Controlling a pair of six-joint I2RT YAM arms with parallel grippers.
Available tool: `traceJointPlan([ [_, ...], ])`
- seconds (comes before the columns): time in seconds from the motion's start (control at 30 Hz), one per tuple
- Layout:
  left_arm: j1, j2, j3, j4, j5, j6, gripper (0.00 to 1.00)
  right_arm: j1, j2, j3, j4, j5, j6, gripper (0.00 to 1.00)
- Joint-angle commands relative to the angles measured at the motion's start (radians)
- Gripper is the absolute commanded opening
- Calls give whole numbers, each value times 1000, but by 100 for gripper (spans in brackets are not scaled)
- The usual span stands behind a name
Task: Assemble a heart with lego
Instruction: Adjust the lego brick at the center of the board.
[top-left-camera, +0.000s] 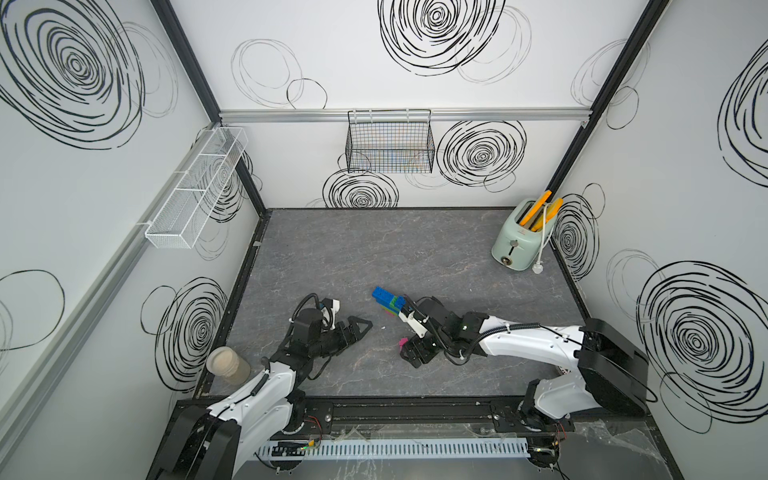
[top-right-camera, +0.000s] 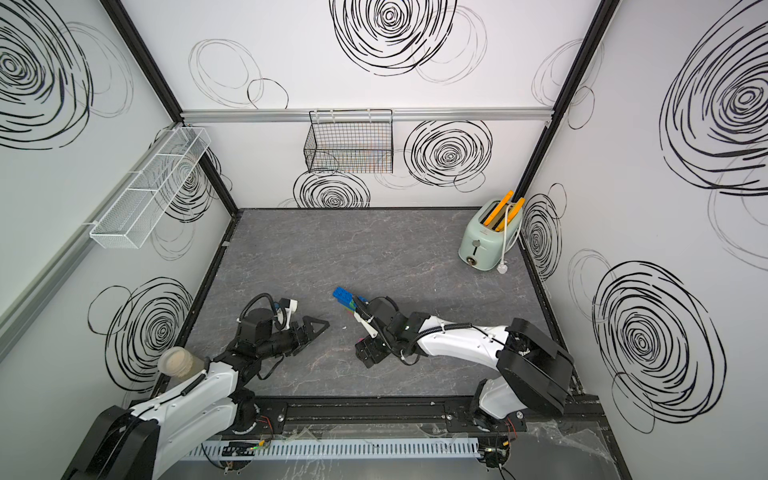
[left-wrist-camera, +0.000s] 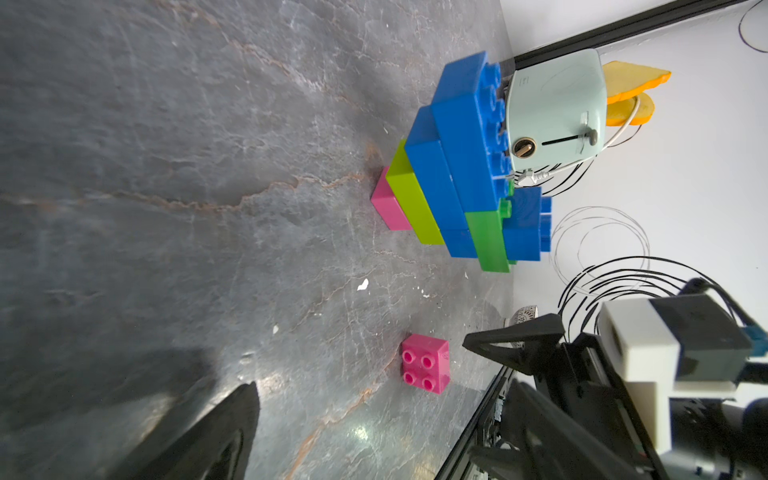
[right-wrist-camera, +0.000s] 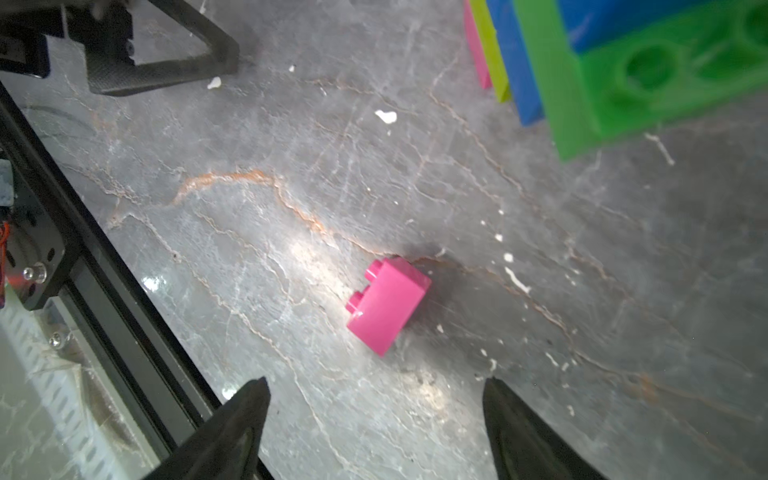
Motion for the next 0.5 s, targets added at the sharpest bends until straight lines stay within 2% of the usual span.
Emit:
traceJointPlan([
  [0.0, 4, -5, 3, 41, 18, 13, 97, 34, 59, 53, -16, 99, 66, 79],
  [0.17, 3, -2, -3, 54, 25, 10, 97, 82, 126, 99, -45, 202, 118, 68],
  [0.47, 3, 6, -3, 68, 30, 9, 97, 102, 140, 94, -17, 237, 152, 45],
])
